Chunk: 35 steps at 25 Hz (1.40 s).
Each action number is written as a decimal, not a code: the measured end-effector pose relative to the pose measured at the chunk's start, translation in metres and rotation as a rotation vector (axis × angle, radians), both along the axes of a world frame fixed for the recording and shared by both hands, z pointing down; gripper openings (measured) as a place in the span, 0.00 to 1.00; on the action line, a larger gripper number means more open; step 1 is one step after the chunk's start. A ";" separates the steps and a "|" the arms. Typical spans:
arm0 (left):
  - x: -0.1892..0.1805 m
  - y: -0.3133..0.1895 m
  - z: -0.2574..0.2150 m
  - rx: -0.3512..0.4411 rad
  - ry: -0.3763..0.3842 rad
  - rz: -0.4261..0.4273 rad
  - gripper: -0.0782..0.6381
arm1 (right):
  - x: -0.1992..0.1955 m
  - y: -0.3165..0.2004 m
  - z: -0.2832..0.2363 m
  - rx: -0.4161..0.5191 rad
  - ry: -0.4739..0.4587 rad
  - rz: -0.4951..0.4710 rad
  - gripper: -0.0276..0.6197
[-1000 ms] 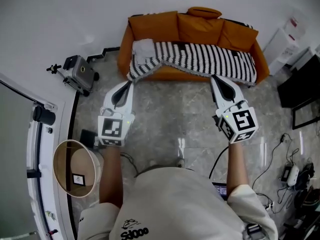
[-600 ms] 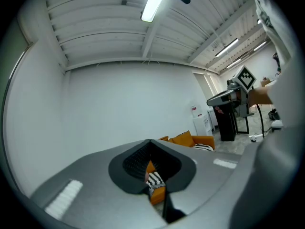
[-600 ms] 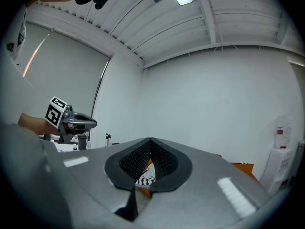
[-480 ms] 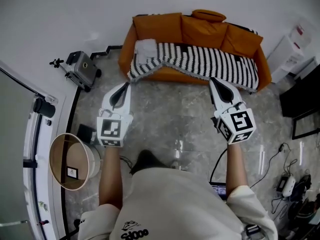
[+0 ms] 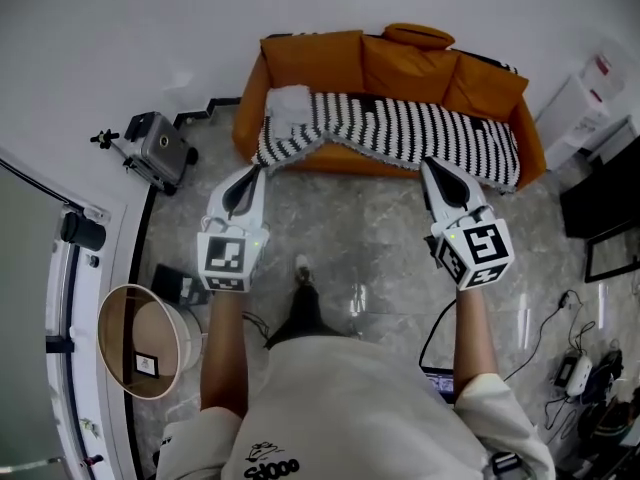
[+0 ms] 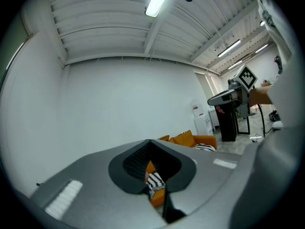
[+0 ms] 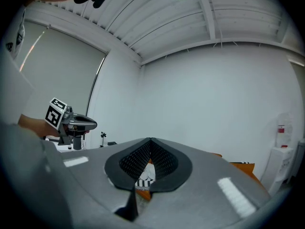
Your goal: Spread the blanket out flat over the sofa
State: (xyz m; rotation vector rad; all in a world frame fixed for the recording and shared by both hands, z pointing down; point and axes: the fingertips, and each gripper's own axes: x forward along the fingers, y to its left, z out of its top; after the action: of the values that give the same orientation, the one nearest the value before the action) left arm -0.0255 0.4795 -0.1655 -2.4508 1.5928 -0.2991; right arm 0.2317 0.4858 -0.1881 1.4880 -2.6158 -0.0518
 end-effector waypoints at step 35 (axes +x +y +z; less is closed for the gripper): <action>-0.133 -0.377 0.098 -0.164 0.006 0.019 0.13 | -0.093 -0.355 0.075 -0.123 -0.055 0.156 0.05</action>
State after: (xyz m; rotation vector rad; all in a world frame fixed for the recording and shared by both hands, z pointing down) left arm -0.1588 0.1022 -0.0671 -2.5885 1.6052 -0.4360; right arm 0.1387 0.1312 -0.1133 1.6657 -2.4841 0.1644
